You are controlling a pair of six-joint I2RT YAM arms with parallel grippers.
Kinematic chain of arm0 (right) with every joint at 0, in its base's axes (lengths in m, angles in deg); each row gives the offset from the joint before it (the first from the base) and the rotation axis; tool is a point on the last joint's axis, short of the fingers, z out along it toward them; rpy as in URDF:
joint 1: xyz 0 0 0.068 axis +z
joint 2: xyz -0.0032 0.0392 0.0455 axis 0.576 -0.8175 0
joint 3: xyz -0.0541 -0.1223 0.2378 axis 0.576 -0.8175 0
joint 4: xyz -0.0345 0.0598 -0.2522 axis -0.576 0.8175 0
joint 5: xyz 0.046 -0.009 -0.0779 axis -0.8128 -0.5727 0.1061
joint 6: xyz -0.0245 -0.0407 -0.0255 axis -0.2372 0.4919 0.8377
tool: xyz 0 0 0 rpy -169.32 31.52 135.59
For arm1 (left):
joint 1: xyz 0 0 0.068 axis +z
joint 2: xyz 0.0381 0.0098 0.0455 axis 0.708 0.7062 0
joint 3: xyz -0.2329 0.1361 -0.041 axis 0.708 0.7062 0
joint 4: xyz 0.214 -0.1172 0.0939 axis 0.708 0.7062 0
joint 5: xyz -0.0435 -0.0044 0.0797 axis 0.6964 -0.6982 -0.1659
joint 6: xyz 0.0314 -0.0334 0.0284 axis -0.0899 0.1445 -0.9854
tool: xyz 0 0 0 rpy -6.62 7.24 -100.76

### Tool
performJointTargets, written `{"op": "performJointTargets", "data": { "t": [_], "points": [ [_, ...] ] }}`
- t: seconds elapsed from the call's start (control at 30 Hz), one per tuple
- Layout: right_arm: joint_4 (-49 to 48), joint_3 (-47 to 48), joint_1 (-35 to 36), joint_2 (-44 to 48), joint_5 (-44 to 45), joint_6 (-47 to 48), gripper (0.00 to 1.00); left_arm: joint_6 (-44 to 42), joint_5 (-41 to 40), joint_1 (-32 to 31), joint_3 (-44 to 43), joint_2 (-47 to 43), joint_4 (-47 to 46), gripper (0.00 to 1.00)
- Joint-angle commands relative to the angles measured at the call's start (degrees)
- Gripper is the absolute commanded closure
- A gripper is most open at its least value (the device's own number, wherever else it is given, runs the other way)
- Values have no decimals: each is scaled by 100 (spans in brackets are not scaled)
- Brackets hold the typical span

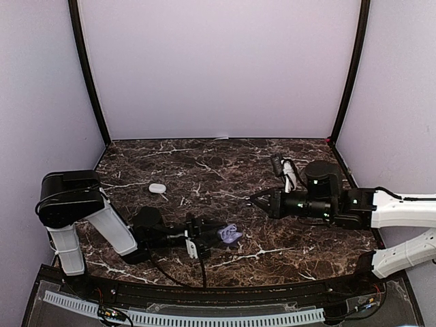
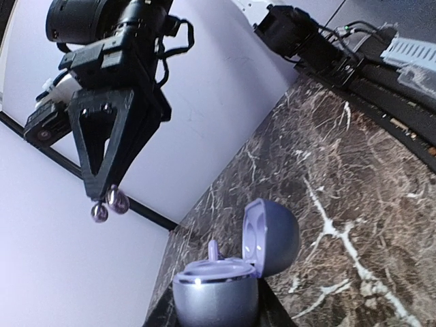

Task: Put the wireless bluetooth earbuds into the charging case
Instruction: Insert the right earbud into the right side groove of the charging case.

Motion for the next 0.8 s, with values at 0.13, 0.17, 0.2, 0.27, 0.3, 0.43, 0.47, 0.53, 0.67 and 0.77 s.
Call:
{"op": "performJointTargets", "data": {
  "t": [0.13, 0.17, 0.2, 0.27, 0.3, 0.43, 0.47, 0.53, 0.67, 0.77],
  "points": [
    [1139, 245, 34, 655, 316, -2747, 100, -889, -1088, -44, -983, 168, 523, 100],
    [1214, 323, 34, 614, 249, -2893, 100, -909, -1152, -44, -1125, 261, 501, 100],
    [1259, 383, 34, 566, 162, -3013, 100, -922, -1199, -44, -1249, 358, 440, 100],
    [1351, 489, 34, 486, 40, -3245, 100, -986, -1341, -59, -1475, 553, 301, 100],
    [1400, 546, 34, 465, 3, -3339, 100, -1025, -1437, -66, -1578, 639, 217, 100],
    [1327, 573, 34, 464, -45, -3762, 100, -1285, -1831, -94, -1960, 932, 88, 100],
    [1252, 568, 34, 443, -99, -3823, 100, -1346, -1936, -102, -2040, 1007, 90, 100],
    [1244, 621, 43, 319, -169, -3972, 100, -1444, -2141, -118, -2148, 1071, 12, 100],
    [1667, 809, 52, 77, -111, -4289, 100, -1540, -2312, -129, -2158, 1080, -169, 100],
    [1849, 774, 69, 48, 180, -4625, 100, -1500, -2207, -130, -2093, 1077, -270, 100]
  ]
}}
